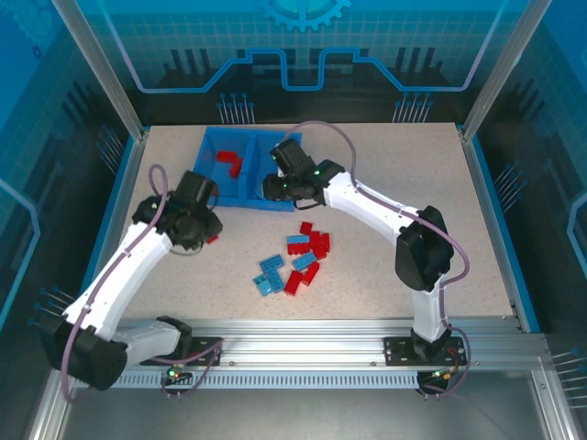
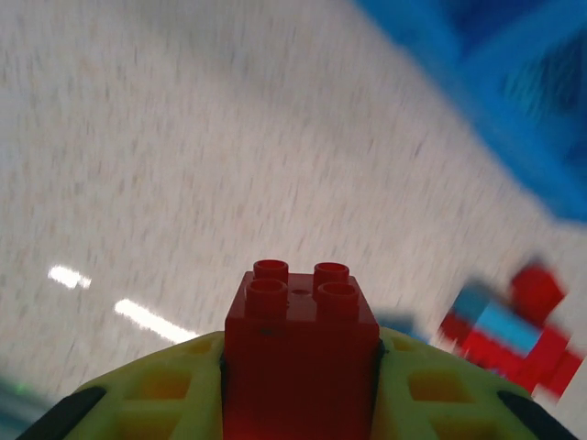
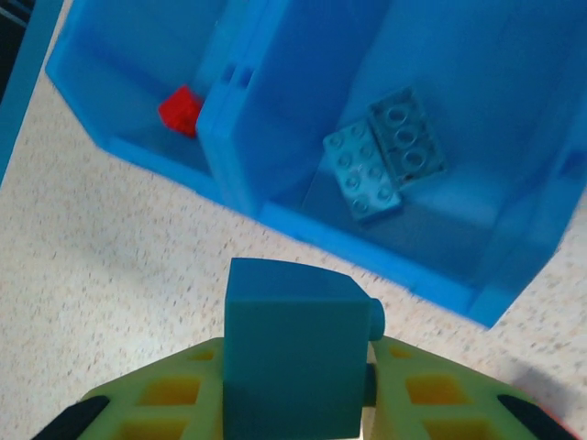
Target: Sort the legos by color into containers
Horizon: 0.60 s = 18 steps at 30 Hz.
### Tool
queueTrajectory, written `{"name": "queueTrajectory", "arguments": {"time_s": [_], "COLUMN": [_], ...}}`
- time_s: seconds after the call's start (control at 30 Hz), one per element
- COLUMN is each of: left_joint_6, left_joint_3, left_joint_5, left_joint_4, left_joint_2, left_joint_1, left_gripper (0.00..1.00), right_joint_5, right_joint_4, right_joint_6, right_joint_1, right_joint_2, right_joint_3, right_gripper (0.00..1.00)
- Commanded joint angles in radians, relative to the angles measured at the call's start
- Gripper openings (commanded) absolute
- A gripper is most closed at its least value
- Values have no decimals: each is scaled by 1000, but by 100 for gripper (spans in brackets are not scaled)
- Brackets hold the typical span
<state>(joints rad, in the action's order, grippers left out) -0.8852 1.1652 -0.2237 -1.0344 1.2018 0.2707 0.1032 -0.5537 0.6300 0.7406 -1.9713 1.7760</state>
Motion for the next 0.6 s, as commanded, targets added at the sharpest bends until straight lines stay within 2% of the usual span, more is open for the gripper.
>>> {"name": "queueTrajectory", "arguments": {"time_s": [0.0, 0.13, 0.23, 0.3, 0.4, 0.47, 0.57], "left_joint_6": [117, 172, 161, 164, 171, 169, 164], "left_joint_3": [90, 288, 419, 517, 636, 687, 715], "left_joint_5": [-15, 29, 101, 120, 141, 154, 161], "left_joint_4": [198, 277, 325, 327, 326, 333, 341], "left_joint_2": [150, 423, 604, 701, 830, 876, 890], "left_joint_1": [-101, -185, -229, -234, -232, -229, -228], "left_gripper": [28, 28, 29, 32, 34, 42, 56], "right_joint_5": [51, 71, 80, 100, 125, 119, 97], "right_joint_4": [-3, -78, -125, -129, -210, -275, -277], "right_joint_6": [-53, -90, -105, -132, -157, -164, -178], "right_joint_1": [-31, -55, -62, -61, -69, -76, -76], "right_joint_2": [-28, -156, -269, -346, -522, -628, -689], "right_joint_3": [84, 256, 398, 486, 717, 887, 974], "right_gripper": [21, 21, 22, 22, 22, 24, 32]}}
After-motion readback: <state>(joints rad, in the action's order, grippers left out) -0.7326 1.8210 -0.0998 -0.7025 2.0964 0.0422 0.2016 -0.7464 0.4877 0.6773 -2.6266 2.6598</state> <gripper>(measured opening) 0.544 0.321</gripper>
